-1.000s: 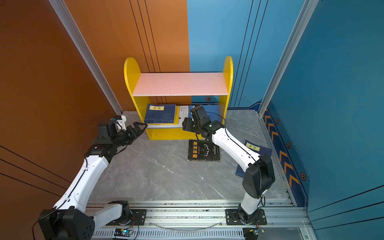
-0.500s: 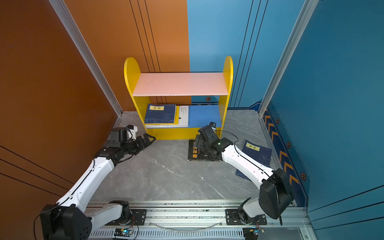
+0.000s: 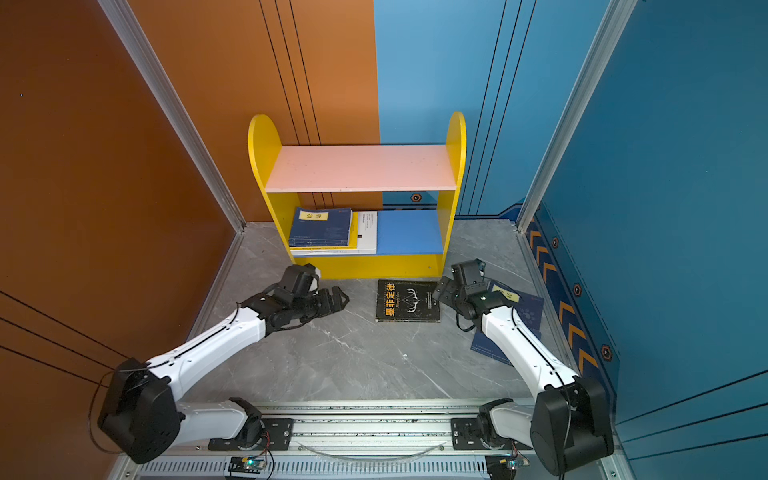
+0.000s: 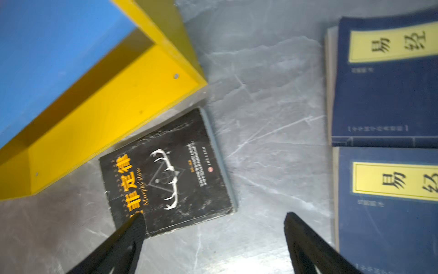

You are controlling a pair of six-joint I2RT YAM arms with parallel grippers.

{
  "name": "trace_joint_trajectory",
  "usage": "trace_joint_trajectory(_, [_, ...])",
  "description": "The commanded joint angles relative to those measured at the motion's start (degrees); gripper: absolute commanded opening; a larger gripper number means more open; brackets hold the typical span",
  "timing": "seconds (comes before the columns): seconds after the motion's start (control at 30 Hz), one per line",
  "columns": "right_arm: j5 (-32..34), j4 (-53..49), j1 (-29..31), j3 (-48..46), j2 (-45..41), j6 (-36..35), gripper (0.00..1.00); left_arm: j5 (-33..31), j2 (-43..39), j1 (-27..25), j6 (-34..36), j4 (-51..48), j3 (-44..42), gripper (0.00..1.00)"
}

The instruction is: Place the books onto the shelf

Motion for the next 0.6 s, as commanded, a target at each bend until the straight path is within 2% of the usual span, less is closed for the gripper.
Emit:
trace_joint_trajectory(0.0, [-8.4, 6.0, -3.0, -3.5, 1.1, 0.8, 0.93, -5.1, 3.6, -3.3, -4.0, 3.9, 2.4, 1.00])
trace_joint_trajectory(0.13, [-15.1, 8.4, -4.1, -2.7, 6.4, -0.8, 0.91, -6.7, 9.7, -7.2, -5.1, 4.2, 6.1, 0.98])
trace_joint_trajectory(0.57, [-23.1, 8.0, -5.5, 2.3, 18.3, -9.4, 0.82, -11.9, 23.0, -12.8, -8.8, 6.7, 15.1, 0.96])
